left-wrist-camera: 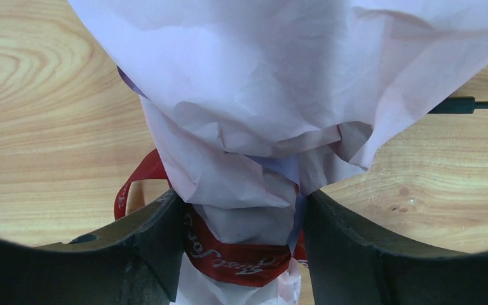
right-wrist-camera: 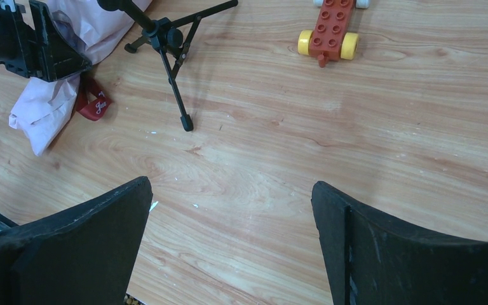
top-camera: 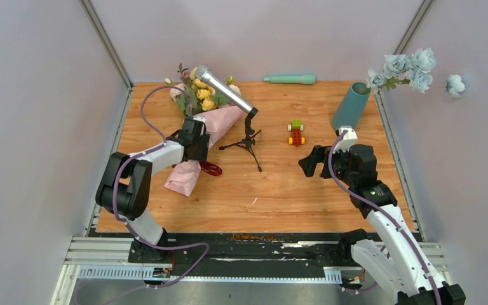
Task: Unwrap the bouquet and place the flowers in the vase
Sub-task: Adjust the fake flower at the center of the board.
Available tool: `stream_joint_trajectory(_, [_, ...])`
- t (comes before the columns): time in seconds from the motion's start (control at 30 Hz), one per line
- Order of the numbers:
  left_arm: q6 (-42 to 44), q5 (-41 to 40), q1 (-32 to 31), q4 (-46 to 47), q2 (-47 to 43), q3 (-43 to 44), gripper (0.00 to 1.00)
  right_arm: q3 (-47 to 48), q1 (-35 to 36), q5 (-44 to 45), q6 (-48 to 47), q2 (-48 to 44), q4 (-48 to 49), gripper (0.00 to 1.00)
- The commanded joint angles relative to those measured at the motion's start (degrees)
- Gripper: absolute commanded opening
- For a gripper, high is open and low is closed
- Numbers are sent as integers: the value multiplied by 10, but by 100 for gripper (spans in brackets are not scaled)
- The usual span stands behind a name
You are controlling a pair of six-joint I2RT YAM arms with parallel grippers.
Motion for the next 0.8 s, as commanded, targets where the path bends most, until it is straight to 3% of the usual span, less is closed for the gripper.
stream_joint_trajectory(0.0, [-27,13,-2,-16,15,6,65,5,-2,4,-7,-8,6,98])
stream_joint_trajectory(0.33, [-45,13,-1,-12,-30,-25,25,6,-2,1,-7,-7,5,99])
stream_joint_trajectory(0.53, [-75,25,10,9,-135,-73,0,9,-2,-8,-7,-8,3,98])
stream_joint_trajectory(0.77, [-124,72,43,27,-273,-141,0,14,-2,-25,-6,-5,2,99])
